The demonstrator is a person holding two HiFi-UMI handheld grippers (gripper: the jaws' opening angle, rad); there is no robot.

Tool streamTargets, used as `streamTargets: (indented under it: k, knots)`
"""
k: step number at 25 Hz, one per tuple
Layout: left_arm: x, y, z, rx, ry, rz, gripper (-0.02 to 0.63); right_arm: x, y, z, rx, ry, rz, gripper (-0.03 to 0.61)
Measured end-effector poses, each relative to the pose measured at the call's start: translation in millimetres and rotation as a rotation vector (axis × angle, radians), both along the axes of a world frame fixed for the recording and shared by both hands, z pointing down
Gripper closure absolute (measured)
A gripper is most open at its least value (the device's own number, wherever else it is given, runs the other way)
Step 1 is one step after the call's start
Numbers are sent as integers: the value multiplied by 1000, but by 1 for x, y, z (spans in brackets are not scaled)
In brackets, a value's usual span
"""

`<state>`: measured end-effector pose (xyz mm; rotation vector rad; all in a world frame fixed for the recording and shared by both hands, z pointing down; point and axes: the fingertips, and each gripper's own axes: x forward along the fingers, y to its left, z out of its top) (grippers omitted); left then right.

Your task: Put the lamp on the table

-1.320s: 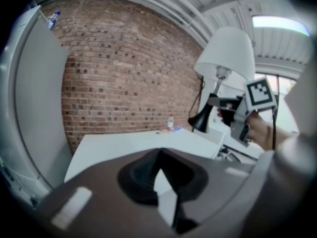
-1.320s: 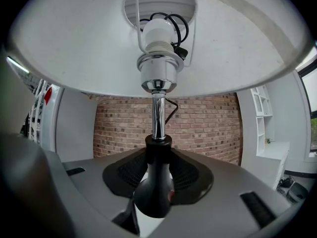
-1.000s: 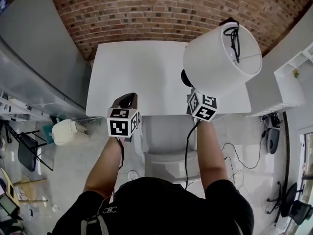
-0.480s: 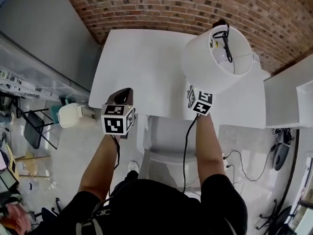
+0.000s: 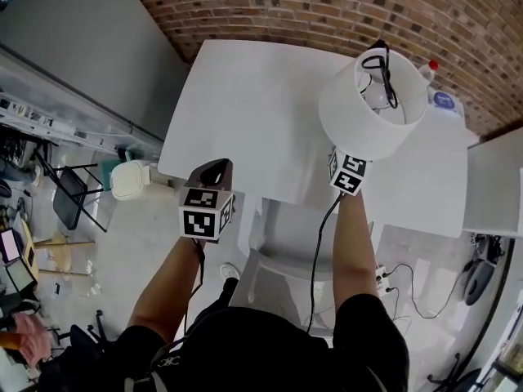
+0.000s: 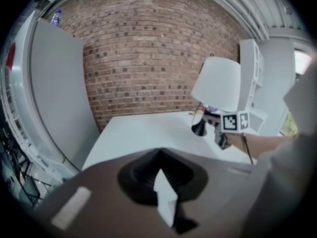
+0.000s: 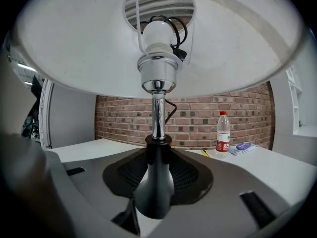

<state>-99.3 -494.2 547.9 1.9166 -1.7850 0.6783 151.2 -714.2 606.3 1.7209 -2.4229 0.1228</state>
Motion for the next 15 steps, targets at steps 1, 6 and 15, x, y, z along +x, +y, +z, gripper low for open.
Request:
streamTargets:
  k: [1, 6, 15]
  knots:
    - [-3, 1, 3, -5, -3, -4, 612, 0, -1, 4, 0, -6, 1, 449]
    - [-12, 9, 17, -40, -12, -20, 612, 1, -4, 16, -8, -29, 18, 449]
    - [-19, 17, 22, -55, -18, -23, 612, 0, -6, 34, -12, 0, 47, 449]
